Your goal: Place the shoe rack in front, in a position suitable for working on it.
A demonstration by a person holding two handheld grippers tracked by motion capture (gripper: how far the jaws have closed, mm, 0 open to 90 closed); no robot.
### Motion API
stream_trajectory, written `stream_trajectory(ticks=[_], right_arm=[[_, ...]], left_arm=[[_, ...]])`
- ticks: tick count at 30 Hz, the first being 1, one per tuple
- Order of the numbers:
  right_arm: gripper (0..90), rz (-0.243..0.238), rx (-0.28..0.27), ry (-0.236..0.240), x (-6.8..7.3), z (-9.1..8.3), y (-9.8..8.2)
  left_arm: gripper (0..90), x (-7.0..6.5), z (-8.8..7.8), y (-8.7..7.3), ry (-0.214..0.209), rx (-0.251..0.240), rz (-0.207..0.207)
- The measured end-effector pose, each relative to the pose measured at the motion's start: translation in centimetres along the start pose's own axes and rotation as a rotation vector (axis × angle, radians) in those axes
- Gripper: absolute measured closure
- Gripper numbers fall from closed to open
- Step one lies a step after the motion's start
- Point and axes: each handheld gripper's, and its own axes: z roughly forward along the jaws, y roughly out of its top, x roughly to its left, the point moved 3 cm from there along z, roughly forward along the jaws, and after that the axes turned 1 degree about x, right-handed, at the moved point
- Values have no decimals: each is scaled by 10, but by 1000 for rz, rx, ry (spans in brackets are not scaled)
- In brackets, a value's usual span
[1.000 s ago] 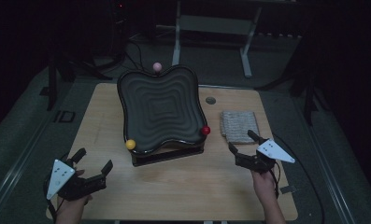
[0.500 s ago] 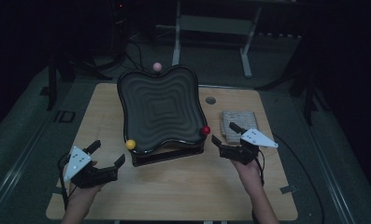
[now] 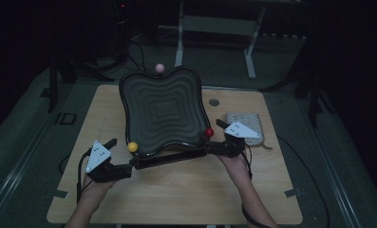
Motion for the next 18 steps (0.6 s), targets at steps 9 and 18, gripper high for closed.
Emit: stream_trajectory(ticks=[9, 18], right_arm=[[235, -20, 89, -22, 5, 18, -10], [449, -19, 106, -34, 3, 22, -14]], left_arm=[[190, -3, 11, 1, -25, 7, 28], [415, -2, 19, -4, -26, 20, 25]])
